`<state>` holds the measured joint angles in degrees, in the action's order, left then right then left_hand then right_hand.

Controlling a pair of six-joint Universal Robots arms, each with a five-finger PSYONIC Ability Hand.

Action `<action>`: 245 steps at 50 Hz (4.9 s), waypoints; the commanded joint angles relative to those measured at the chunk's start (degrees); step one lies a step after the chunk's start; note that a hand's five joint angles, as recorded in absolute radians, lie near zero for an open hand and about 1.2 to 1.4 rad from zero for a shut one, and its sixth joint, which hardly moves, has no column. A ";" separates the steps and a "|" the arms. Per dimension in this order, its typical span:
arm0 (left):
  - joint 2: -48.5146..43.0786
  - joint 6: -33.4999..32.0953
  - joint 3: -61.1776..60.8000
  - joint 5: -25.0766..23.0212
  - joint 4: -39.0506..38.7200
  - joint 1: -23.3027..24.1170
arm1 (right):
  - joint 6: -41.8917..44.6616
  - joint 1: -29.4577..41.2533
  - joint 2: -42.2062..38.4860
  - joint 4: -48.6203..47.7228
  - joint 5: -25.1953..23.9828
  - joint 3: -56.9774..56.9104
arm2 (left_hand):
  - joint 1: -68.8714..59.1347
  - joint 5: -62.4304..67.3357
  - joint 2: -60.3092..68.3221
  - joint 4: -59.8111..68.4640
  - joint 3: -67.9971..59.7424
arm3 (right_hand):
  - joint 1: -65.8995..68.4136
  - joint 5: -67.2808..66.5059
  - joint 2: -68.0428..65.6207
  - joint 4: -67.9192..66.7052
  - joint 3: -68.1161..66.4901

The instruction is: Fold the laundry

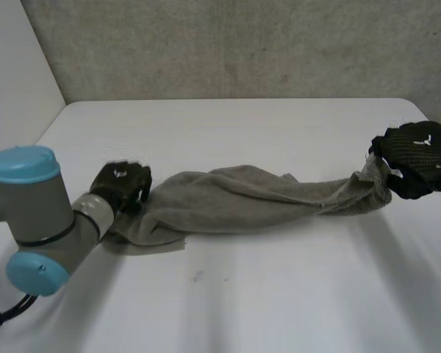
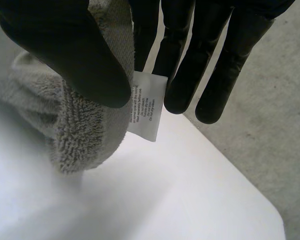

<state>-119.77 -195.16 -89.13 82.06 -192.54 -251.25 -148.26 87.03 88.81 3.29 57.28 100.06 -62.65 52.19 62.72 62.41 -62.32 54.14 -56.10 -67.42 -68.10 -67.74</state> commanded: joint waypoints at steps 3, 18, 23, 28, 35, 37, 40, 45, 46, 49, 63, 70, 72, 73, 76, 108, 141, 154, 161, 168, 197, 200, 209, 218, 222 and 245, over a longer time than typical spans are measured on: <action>-1.26 -0.67 30.45 8.27 -1.34 3.92 | -3.42 9.63 -14.36 -8.28 13.00 -26.18 | -17.35 17.81 17.28 17.59 -17.68 | 25.86 -13.90 -12.58 -11.90 -12.26; 2.52 0.12 26.42 14.36 -4.25 6.29 | -14.95 14.04 -15.61 -23.09 19.19 -25.38 | -6.38 6.84 6.31 6.62 -6.71 | 25.86 -13.90 -12.58 -11.90 -12.26; 1.20 1.44 16.80 10.76 -4.25 8.41 | -14.95 16.06 -12.19 -20.53 14.72 -19.48 | 48.39 -47.94 -48.47 -48.16 48.06 | 25.86 -13.90 -12.58 -11.90 -12.26; -1.25 5.74 14.07 9.18 -4.25 10.60 | -15.56 16.51 -5.34 -19.39 10.76 -18.15 | 49.23 -48.78 -49.31 -49.00 48.91 | 25.86 -13.90 -12.58 -11.90 -12.26; -1.96 13.22 14.51 8.03 -4.51 11.40 | -17.32 16.77 6.61 -12.53 5.75 -19.73 | 48.90 -48.44 -48.97 -48.67 48.57 | 25.86 -13.90 -12.58 -11.90 -12.26; -2.92 16.63 15.38 5.41 -4.51 11.57 | -17.50 16.86 8.55 -11.57 4.69 -19.90 | 48.40 -47.94 -48.47 -48.16 48.07 | 25.86 -13.90 -12.58 -11.90 -12.26; -4.42 19.01 16.53 2.07 -4.16 11.66 | -17.59 16.86 11.80 -10.33 3.20 -19.90 | 48.56 -48.11 -48.64 -48.33 48.23 | 25.86 -13.90 -12.58 -11.90 -12.26; -6.61 21.65 16.71 -0.93 -3.28 12.10 | -17.59 16.86 14.71 -9.10 2.93 -19.90 | 48.23 -47.77 -48.30 -48.00 47.90 | 25.86 -13.90 -12.58 -11.90 -12.26; -6.62 21.66 16.71 -0.93 -3.28 12.10 | -17.67 16.95 15.33 -8.66 2.93 -19.90 | 48.23 -47.77 -48.30 -47.99 47.90 | 25.86 -13.90 -12.58 -11.90 -12.26; -8.55 22.63 16.71 -1.20 -3.19 12.80 | -17.68 16.95 16.13 -8.22 2.84 -19.90 | 48.23 -47.77 -48.30 -47.99 47.90 | 25.86 -13.90 -12.58 -11.90 -12.26; -18.66 23.07 18.99 -0.84 -3.72 17.02 | -17.76 19.41 21.40 -6.55 3.01 -19.82 | 44.19 -43.73 -44.26 -43.96 43.86 | 25.86 -13.90 -12.58 -11.90 -12.26; -18.31 22.63 19.61 3.29 -3.89 17.02 | -17.76 18.97 21.84 -5.93 3.45 -19.82 | -17.35 17.81 17.28 17.59 -17.68 | 25.86 -13.90 -12.58 -11.90 -12.26; -14.82 22.36 19.70 9.23 -3.98 16.15 | -17.76 18.53 21.22 -5.84 3.45 -19.55 | -17.35 17.81 17.28 17.59 -17.68 | 25.86 -13.90 -12.58 -11.90 -12.26; -14.79 22.36 19.70 9.26 -3.98 16.14 | -17.76 18.44 20.35 -5.67 3.37 -19.12 | -17.35 17.81 17.28 17.59 -17.68 | 25.86 -13.90 -12.58 -11.90 -12.26; -9.63 22.10 19.26 15.30 -4.07 14.22 | -17.85 17.48 17.64 -5.23 3.36 -18.94 | -17.35 17.81 17.28 17.59 -17.68 | 25.86 -13.90 -12.58 -11.90 -12.26; 12.72 -20.44 3.96 2.67 24.93 1.90 | 14.75 18.16 -22.88 28.34 13.53 -24.11 | -17.35 17.81 17.28 17.59 -17.68 | 25.86 -13.90 -12.58 -11.90 -12.26; 8.67 -11.83 13.41 17.01 -23.14 3.48 | -5.46 18.02 -15.43 -36.08 16.83 -17.73 | -17.35 17.81 17.28 17.59 -17.68 | 25.86 -13.90 -12.58 -11.90 -12.26; 3.67 -12.70 -11.48 12.25 -21.83 3.66 | -5.02 11.06 -22.18 -30.47 -0.06 -1.89 | -17.35 17.81 17.28 17.59 -17.68 | 25.86 -13.90 -12.58 -11.90 -12.26; 5.25 -13.50 -16.08 12.25 -17.60 5.95 | -4.14 9.21 -23.07 -18.06 0.38 -1.97 | -17.35 17.81 17.28 17.59 -17.68 | 25.86 -13.90 -12.58 -11.90 -12.26; 8.85 -13.23 -17.74 12.43 -15.06 8.67 | -3.61 7.28 -22.37 -6.91 4.24 -2.15 | -17.35 17.81 17.28 17.59 -17.68 | -4.10 16.07 17.38 18.07 17.71; 13.60 -12.88 -19.33 13.04 -14.97 8.06 | -21.63 8.07 -14.37 -11.91 11.19 8.05 | -17.35 17.81 17.28 17.59 -17.68 | -26.05 38.02 39.33 40.02 39.65; 13.68 -12.88 -19.41 13.04 -14.97 8.06 | -21.19 8.51 -14.90 -12.17 14.25 7.52 | -17.35 17.81 17.28 17.59 -17.68 | -26.05 38.02 39.33 40.02 39.65; 14.03 -12.88 -19.68 13.04 -14.97 6.83 | -22.07 12.73 -20.51 -16.21 19.18 4.36 | -17.35 17.81 17.28 17.59 -17.68 | -22.53 34.49 35.81 36.49 36.13; 14.56 -12.88 -19.77 13.04 -14.88 6.03 | -26.29 15.10 -23.07 -15.60 19.98 1.37 | -17.35 17.81 17.28 17.59 -17.68 | -22.02 33.98 35.30 35.98 35.62; 15.35 -12.88 -20.29 12.95 -14.97 5.51 | -28.39 15.37 -23.25 -15.60 20.06 0.58 | -17.35 17.81 17.28 17.59 -17.68 | -19.52 31.48 32.80 33.48 33.12; 14.74 -12.88 -21.17 12.69 -14.97 3.84 | -14.95 14.58 -20.70 -15.51 21.65 2.60 | -17.35 17.81 17.28 17.59 -17.68 | 9.61 2.36 3.67 4.35 3.99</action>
<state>-104.79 -208.04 -110.18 94.80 -207.47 -247.36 -166.56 101.69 66.95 -12.44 78.87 100.47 -67.01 58.72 69.77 69.76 -69.67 55.27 -54.18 -64.14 -64.62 -64.22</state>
